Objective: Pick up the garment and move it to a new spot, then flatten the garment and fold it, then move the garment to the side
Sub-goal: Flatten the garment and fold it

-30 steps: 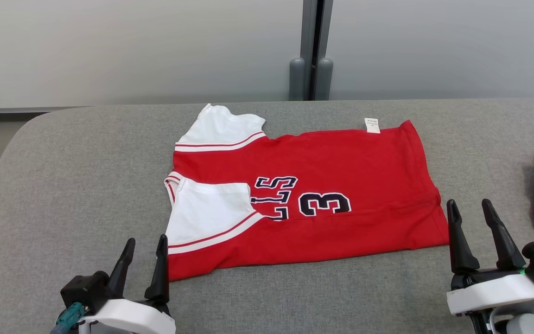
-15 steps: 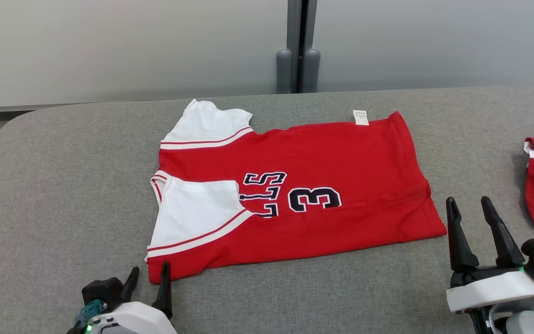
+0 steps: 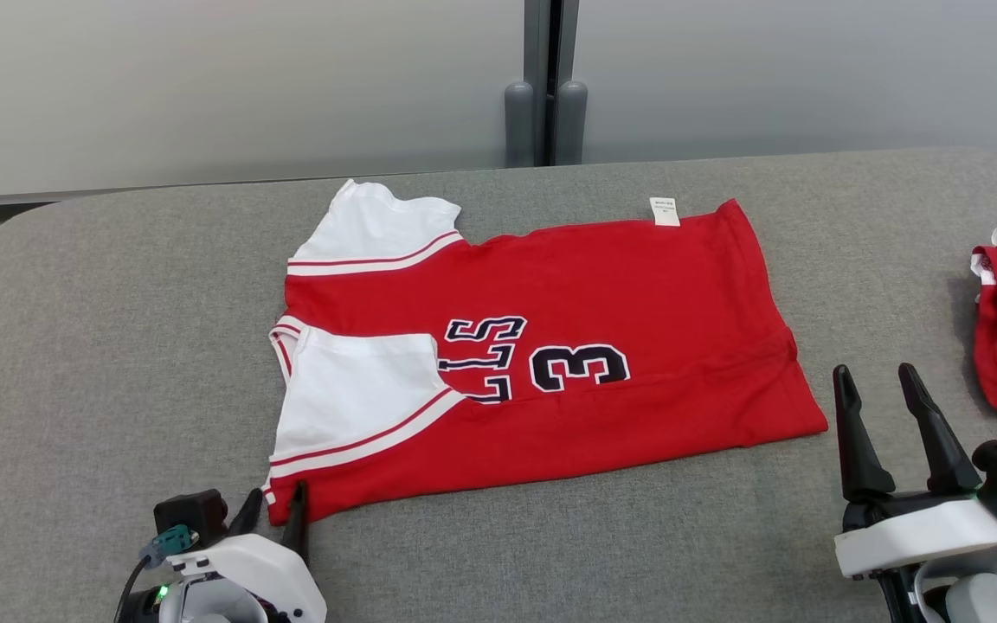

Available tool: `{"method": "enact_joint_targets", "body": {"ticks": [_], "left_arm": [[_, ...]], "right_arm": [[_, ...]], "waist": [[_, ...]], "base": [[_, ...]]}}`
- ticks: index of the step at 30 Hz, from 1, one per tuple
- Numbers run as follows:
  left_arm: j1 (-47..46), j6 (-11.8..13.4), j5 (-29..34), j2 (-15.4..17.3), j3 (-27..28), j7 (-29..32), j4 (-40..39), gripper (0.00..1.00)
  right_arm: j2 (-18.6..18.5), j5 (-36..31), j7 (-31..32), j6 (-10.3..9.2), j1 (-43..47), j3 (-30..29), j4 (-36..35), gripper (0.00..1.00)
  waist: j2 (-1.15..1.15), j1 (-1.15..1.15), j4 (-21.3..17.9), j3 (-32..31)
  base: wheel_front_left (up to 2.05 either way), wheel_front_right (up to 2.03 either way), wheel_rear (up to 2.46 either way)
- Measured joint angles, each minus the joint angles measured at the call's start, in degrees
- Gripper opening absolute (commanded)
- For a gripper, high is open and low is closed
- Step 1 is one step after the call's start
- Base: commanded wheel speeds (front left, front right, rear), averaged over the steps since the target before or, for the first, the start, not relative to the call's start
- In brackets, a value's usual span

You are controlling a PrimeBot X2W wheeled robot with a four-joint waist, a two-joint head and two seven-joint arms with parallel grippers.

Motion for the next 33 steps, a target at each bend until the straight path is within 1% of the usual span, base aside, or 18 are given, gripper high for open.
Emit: {"method": "enact_joint_targets", "body": {"ticks": [1,4,8,13,18,23,28,29,30,31,33], "left_arm": [[-0.34,-0.05,-0.13,0.02,-0.37,0.01,0.37,0.0],[-0.87,-0.49,-0.66,-0.25,-0.77,-0.68,0.55,0.0],[-1.2,-0.58,-0.78,-0.48,-0.41,-2.03,-1.77,0.0],[-1.31,-1.12,1.12,-0.47,0.62,-2.33,-9.8,0.0],[0.91,-1.58,1.76,-0.47,0.07,-2.37,-16.97,0.0],[1.55,-1.77,2.1,-0.52,-2.31,-2.38,-19.19,0.0],[1.73,-1.51,1.99,-0.47,-3.28,-2.38,-19.82,0.0],[1.76,-1.48,1.99,-0.48,-3.41,-2.38,-19.83,0.0],[1.84,-1.46,1.99,-0.48,-3.43,-2.38,-19.81,0.0],[1.97,-1.41,2.0,-0.47,-3.38,-2.38,-19.76,0.0],[2.09,-1.34,2.1,-0.49,-3.04,-2.38,-19.59,0.0]], "right_arm": [[0.03,-0.01,0.0,0.0,-0.1,-0.36,0.14,1.0],[0.04,-0.03,-0.01,0.0,-0.4,-1.44,1.78,1.0],[0.24,0.71,-0.05,0.0,-1.54,-2.43,7.25,1.0],[1.42,3.22,3.99,0.0,-4.82,-4.49,14.84,1.0],[2.78,6.5,8.72,0.0,-8.57,-6.01,22.07,1.0],[2.94,9.29,11.13,0.0,-12.27,-6.8,27.89,1.0],[1.99,9.68,11.51,0.0,-15.0,-6.68,32.54,1.0],[2.01,9.93,11.54,0.0,-15.45,-6.62,33.28,0.76],[2.04,10.61,11.57,0.0,-15.8,-6.59,33.78,0.27],[2.01,10.95,11.6,0.0,-16.05,-6.44,34.22,0.0],[1.78,11.31,11.59,0.0,-16.21,-5.42,34.82,0.0]], "waist": [[0.0,0.0,0.0,0.01],[0.0,0.0,0.13,0.04],[0.0,0.0,0.77,-0.04],[0.0,0.0,1.91,0.14],[0.0,0.0,3.16,1.12],[0.0,0.0,4.67,2.22],[0.0,0.0,5.91,2.85],[0.0,0.0,6.04,2.85],[0.0,0.0,6.1,2.78],[0.0,0.0,6.1,2.69],[0.0,0.0,5.99,2.45]], "base": [[0.0,0.0,0.0],[0.0,0.0,0.0],[0.0,0.0,0.0],[0.0,0.0,0.0],[0.0,0.0,0.0],[0.0,0.0,0.0],[0.0,0.0,0.0],[0.0,0.0,0.0],[0.0,0.0,0.0],[0.0,0.0,0.0],[0.0,0.0,0.0]]}}
